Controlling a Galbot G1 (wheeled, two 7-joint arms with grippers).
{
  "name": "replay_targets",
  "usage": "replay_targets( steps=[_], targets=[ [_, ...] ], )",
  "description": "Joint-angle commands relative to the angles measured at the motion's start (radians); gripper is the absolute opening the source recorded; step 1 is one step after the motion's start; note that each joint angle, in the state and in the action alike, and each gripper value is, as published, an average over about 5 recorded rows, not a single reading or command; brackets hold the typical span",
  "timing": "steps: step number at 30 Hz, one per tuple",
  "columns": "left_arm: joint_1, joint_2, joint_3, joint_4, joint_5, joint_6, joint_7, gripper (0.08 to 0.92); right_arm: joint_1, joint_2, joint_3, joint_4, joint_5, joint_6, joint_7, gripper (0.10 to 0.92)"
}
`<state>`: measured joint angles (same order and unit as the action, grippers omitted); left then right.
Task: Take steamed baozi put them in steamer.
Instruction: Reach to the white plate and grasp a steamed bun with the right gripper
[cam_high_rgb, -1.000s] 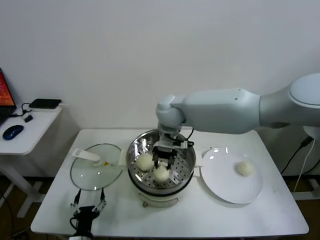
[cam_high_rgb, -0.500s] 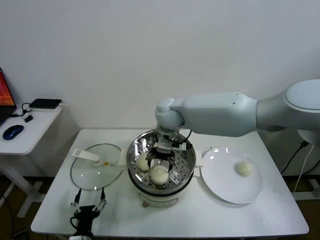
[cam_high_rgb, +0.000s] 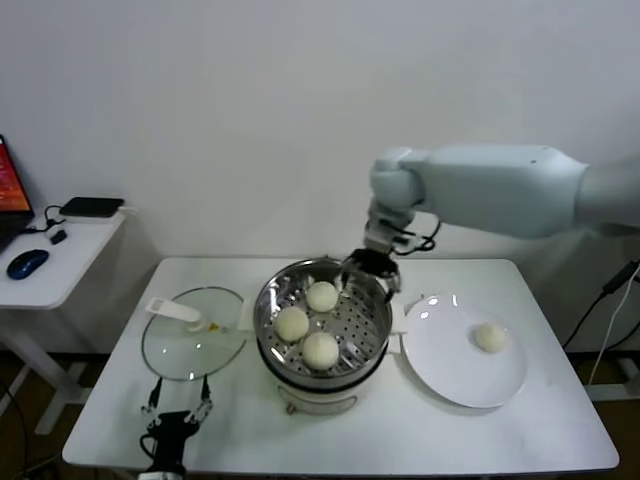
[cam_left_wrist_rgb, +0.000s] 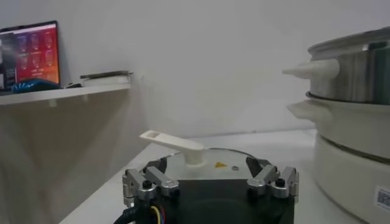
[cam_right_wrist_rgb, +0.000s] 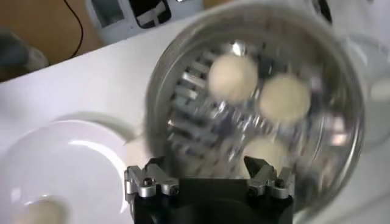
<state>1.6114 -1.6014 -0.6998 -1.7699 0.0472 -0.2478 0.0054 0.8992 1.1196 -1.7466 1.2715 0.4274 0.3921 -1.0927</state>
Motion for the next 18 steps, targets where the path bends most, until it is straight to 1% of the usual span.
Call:
replay_targets(
  steps=[1, 5, 9, 13, 18],
  targets=[
    [-0.004, -0.003, 0.007, 0.006, 0.006, -0.001, 0.002, 0.823, 0.18, -0.256, -0.377, -0.013, 0.259, -0.287, 0.053, 0.823],
    [-0.006, -0.004, 0.01, 0.008, 0.007, -0.002, 0.004, 0.823, 0.147, -0.351, -0.407, 0.053, 0.277, -0.413, 0.118, 0.823],
    [-0.006, -0.003, 0.008, 0.014, 0.008, -0.004, 0.004, 0.823, 0.057, -0.426, -0.36, 0.075, 0.201, -0.499, 0.194, 0.823],
    [-0.005, -0.002, 0.006, 0.02, 0.009, -0.007, 0.003, 0.823, -0.053, -0.474, -0.273, 0.048, 0.114, -0.542, 0.242, 0.823],
    [-0.002, -0.002, 0.007, 0.023, 0.017, -0.01, 0.003, 0.823, -0.18, -0.483, -0.16, -0.018, 0.02, -0.552, 0.253, 0.823]
  ],
)
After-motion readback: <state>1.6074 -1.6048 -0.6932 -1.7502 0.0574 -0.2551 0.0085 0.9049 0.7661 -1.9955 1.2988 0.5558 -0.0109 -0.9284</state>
